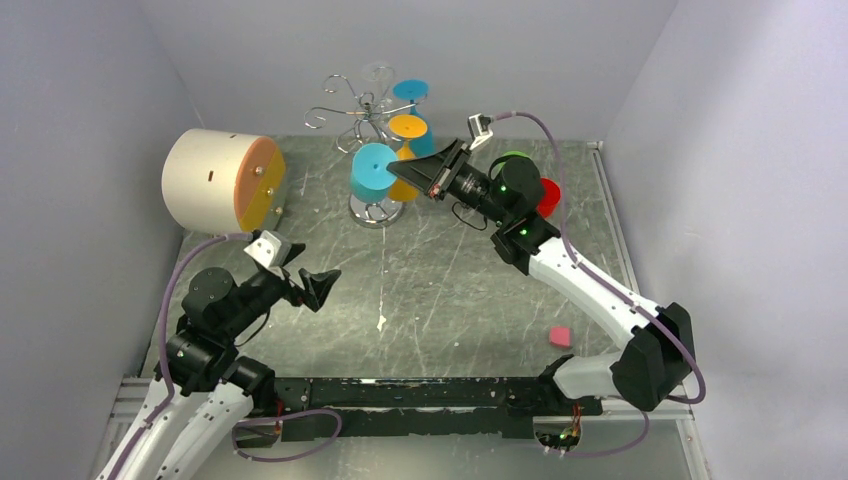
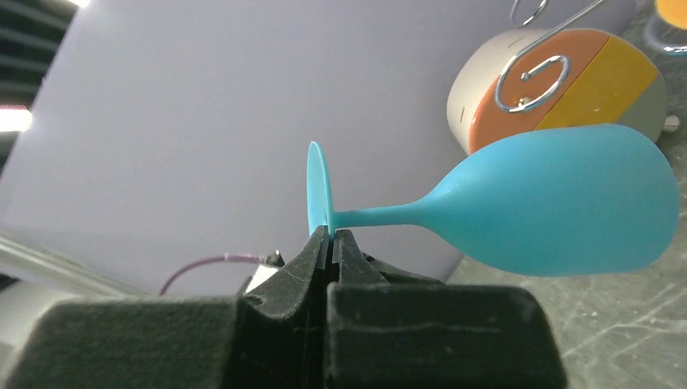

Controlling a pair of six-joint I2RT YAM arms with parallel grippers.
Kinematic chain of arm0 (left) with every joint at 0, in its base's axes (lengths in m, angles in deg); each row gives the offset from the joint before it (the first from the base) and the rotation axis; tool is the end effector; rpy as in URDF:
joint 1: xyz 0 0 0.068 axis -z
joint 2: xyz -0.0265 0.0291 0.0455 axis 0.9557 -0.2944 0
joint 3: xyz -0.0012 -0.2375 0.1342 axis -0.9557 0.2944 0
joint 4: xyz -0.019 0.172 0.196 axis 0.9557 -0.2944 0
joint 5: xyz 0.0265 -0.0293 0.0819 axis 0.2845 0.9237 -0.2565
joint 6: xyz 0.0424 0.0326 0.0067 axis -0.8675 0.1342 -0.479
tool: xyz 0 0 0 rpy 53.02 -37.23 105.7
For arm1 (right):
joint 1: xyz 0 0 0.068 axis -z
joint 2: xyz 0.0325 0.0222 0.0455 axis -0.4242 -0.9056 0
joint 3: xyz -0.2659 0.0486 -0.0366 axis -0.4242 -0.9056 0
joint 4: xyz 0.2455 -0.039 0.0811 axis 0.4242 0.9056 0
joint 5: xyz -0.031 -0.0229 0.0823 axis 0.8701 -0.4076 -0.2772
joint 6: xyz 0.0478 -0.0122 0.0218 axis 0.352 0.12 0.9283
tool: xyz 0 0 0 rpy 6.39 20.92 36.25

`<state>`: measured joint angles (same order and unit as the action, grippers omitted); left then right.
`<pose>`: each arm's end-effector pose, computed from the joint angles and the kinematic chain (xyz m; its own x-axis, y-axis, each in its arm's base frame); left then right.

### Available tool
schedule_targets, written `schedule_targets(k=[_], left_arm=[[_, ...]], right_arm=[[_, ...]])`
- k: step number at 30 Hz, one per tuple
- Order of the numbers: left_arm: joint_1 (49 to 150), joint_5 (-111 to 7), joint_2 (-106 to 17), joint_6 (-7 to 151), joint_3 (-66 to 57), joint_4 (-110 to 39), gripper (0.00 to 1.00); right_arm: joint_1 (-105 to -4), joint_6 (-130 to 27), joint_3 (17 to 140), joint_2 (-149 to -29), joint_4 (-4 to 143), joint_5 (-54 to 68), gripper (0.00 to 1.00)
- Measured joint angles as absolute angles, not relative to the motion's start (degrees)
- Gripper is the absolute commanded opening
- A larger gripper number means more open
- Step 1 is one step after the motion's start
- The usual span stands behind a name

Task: Place the wine glass upside down on the wine glass rack

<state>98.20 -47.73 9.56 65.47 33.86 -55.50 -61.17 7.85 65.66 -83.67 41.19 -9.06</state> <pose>0.0937 -0.0529 0.3126 -0.1257 -0.0330 -0.9915 0.6049 0.7896 -0.1029 0.2420 0.1943 0.3995 -0.6975 0.5235 -0.4894 -0.5369 0.0705 0.8407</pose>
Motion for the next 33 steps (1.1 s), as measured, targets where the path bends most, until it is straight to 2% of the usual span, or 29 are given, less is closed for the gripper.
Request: schedule_targets(k=[13, 33], left_arm=[[98.2, -48.1, 9.5, 64.4, 33.9, -55.5, 0.99], [98.2, -48.0, 9.4, 64.2, 33.9, -55.5, 0.99]], right_arm=[[-61.2, 15.5, 72.5, -85.7, 53.5, 4.9, 0.0], [-61.2, 25.3, 71.8, -94.1, 48.4, 8.4, 0.0]])
